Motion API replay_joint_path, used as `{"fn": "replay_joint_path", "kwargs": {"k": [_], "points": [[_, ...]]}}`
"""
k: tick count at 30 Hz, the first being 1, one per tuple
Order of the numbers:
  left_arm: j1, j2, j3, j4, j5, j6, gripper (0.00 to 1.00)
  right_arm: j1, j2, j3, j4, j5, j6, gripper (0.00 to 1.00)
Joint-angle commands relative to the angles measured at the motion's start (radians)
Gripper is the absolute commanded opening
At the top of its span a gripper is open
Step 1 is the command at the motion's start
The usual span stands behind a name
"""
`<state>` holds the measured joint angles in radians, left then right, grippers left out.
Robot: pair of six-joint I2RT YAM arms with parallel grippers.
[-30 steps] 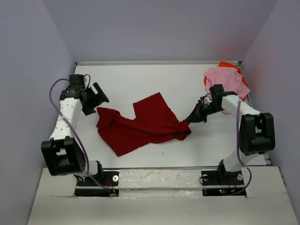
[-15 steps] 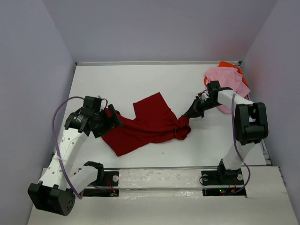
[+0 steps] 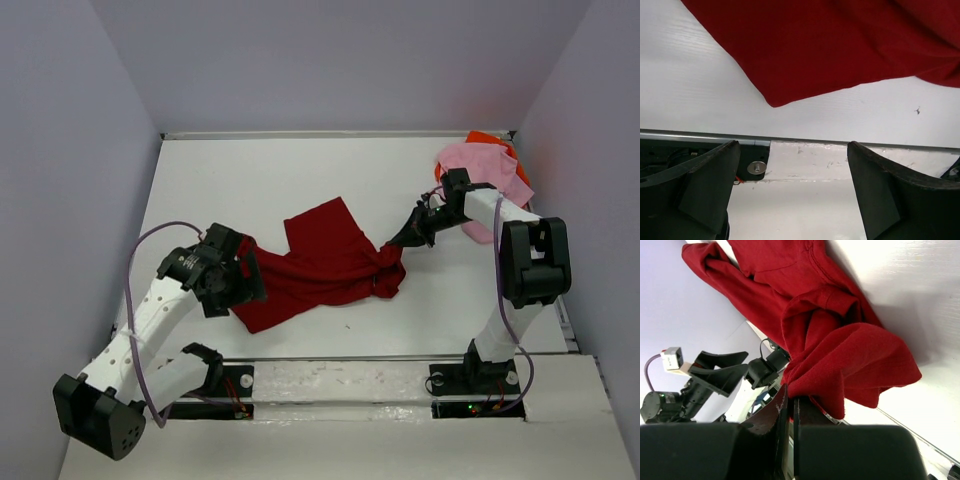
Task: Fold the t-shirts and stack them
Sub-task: Flatten out the tshirt
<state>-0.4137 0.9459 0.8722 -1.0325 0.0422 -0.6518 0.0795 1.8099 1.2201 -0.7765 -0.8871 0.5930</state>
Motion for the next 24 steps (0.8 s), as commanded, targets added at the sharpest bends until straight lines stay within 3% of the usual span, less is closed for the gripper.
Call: {"fn": "replay_joint_path", "kwargs": {"k": [1,9,16,20,24], "points": [[-0.059,0.043,-0.035,0.041,0.01,-0.031,0.98,0.0,0.008,0.024,0.026,-0.029,-0.025,0.0],[-0.21,0.172,-0.075,0.17,-0.005,-0.092,0.99,0.0,0.005,0.033,0.026,-0.056,-0.028,0.0],[-0.218,0.263,-0.165,0.275,-0.015,-0.098,0.99,0.0,-0.011,0.039,0.025,-0.084,-0.028,0.0],[-0.227,0.304,-0.121,0.218,-0.108,-0.117,0.99,0.0,-0.017,0.044,0.025,-0.093,-0.03,0.0],[-0.226,0.366,-0.113,0.173,-0.11,-0.126,0.99,0.0,-0.018,0.044,0.025,-0.104,-0.033,0.0]]}}
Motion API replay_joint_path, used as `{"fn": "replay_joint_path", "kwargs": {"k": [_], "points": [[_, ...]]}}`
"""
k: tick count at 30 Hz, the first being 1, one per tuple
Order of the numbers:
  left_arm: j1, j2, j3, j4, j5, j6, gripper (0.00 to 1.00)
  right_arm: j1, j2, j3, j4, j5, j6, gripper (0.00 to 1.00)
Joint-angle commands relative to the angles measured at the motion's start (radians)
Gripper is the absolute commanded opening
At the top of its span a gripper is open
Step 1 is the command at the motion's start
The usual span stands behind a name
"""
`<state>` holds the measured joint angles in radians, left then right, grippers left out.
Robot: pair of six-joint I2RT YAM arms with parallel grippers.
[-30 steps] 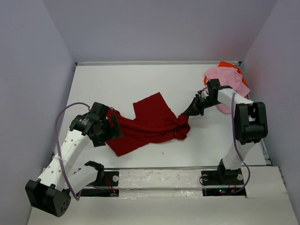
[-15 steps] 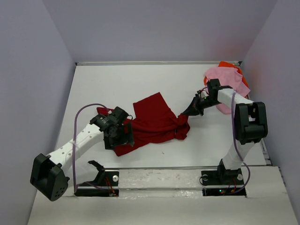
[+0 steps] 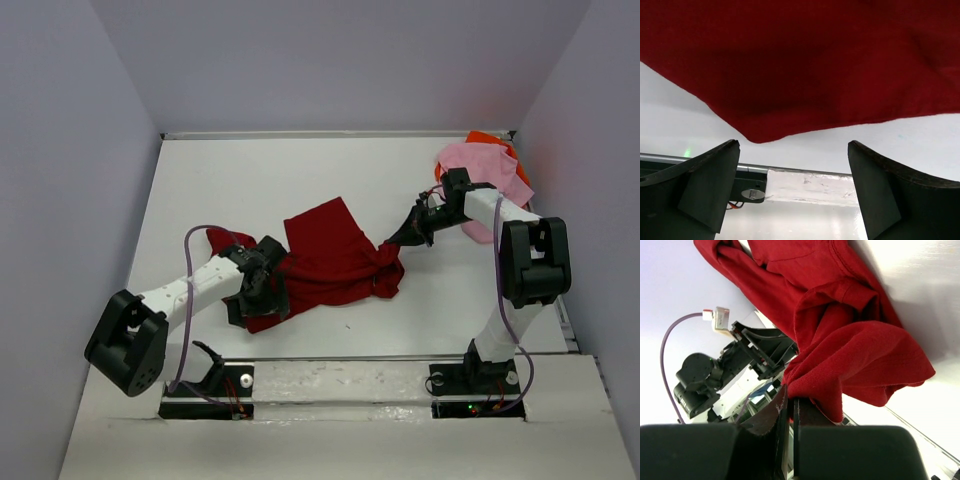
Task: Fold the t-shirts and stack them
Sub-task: Flatten out the tshirt
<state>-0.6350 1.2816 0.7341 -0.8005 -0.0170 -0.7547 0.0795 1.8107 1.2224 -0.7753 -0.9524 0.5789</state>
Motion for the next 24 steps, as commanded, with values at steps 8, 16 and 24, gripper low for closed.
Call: {"fn": "replay_joint_path", "kwargs": {"k": [8,16,24], "points": [[0.004,0.068,0.025,-0.04,-0.077,-0.06,0.99,0.0,-0.016,0.037,0.025,-0.065,-0.03,0.0],[-0.003,0.159,0.05,0.034,-0.072,-0.113,0.59,0.0,-0.039,0.037,0.024,-0.101,-0.028,0.0],[-0.014,0.216,0.054,0.066,-0.038,-0.121,0.02,0.0,-0.062,0.035,0.025,-0.121,-0.016,0.0]]}}
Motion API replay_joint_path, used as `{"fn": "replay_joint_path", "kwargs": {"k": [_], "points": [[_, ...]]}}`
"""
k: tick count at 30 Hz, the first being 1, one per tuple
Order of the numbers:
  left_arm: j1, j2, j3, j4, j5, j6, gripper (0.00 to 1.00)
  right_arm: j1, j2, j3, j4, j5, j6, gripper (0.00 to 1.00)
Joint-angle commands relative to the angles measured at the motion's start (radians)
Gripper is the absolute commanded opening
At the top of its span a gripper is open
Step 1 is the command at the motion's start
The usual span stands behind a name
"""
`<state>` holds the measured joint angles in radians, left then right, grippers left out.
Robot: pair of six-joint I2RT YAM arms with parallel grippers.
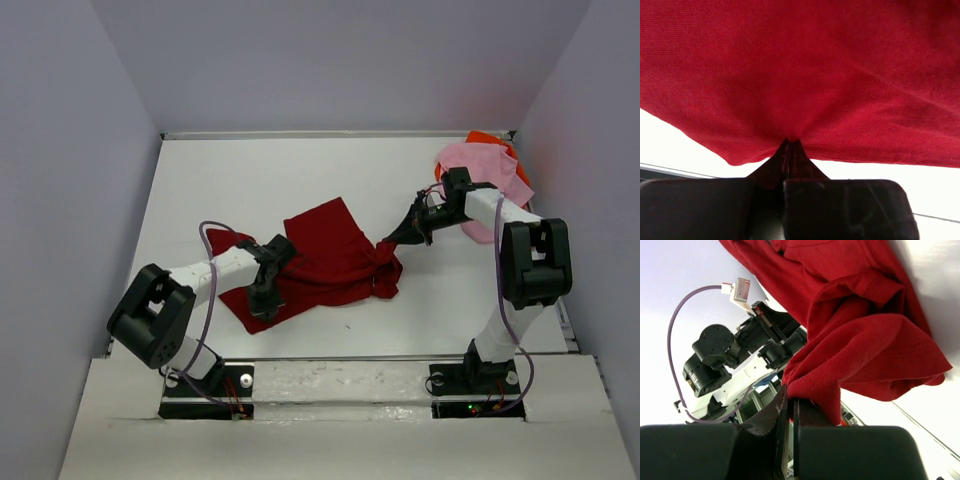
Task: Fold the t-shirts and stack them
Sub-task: Flatten out the tshirt
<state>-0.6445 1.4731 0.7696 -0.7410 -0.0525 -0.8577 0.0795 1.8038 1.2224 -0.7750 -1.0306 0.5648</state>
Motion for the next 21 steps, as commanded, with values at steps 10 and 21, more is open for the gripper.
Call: {"fn": "replay_joint_path", "kwargs": {"k": [10,21], "points": [[-0.003,-0.011,0.137,-0.076,-0.009,-0.009,0.0,0.0,-0.064,0.043,0.029,-0.057,0.001,0.0],[0.181,-0.057,0.77,-0.391,-0.17,0.106,0.0,0.0,-0.127,0.288,0.077,-0.031,0.044,0.0]]}}
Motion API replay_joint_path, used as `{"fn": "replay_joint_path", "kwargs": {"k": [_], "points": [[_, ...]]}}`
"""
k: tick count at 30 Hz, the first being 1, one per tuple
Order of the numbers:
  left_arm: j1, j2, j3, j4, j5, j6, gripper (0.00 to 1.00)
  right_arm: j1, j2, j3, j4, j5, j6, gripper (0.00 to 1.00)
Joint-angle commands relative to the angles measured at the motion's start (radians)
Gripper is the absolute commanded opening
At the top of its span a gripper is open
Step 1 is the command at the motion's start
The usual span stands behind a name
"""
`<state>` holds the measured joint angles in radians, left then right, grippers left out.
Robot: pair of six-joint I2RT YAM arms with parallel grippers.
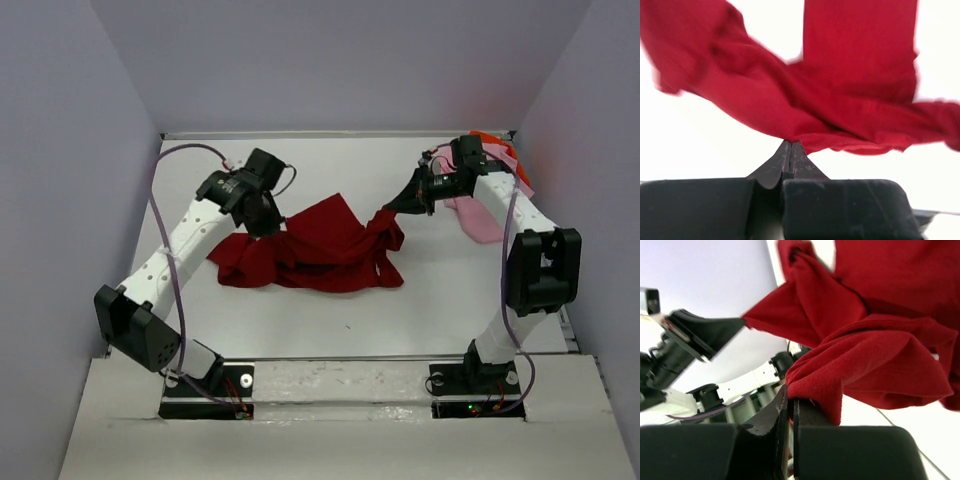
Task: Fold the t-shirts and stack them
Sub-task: Flatten out the tshirt
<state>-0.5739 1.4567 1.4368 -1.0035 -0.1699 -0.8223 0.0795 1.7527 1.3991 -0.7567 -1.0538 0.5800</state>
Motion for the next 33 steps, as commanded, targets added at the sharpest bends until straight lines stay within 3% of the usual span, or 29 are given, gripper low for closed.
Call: {"fn": "replay_joint_path", "kwargs": {"k": [1,7,11,14,20,23,30,33], "points": [[0.132,-0.038,0.158,-0.13,-0.046,0.089,0.0,-0.01,-0.091,0.167,0.059,0.011,0.056,0.0],[0.267,-0.015,0.309,-0.13,-0.043,0.201,0.0,-0.067,-0.117,0.426,0.056,0.064,0.13,0.0],[0.367,0.014,0.399,-0.13,-0.033,0.27,0.0,-0.177,-0.137,0.524,0.069,0.1,0.185,0.0],[0.413,0.043,0.5,-0.124,-0.046,0.291,0.0,-0.188,-0.142,0.584,0.111,0.126,0.216,0.0],[0.419,0.134,0.816,-0.047,-0.056,0.347,0.0,-0.188,-0.157,0.6,0.27,0.127,0.309,0.0],[0.424,0.166,0.916,-0.015,0.028,0.354,0.0,-0.188,-0.17,0.604,0.315,0.1,0.342,0.0],[0.421,0.111,0.906,-0.082,0.086,0.342,0.0,-0.198,-0.312,0.509,0.313,0.029,0.363,0.0],[0.416,-0.014,0.815,-0.018,0.119,0.367,0.0,-0.198,-0.402,0.485,0.345,-0.026,0.34,0.0]]}}
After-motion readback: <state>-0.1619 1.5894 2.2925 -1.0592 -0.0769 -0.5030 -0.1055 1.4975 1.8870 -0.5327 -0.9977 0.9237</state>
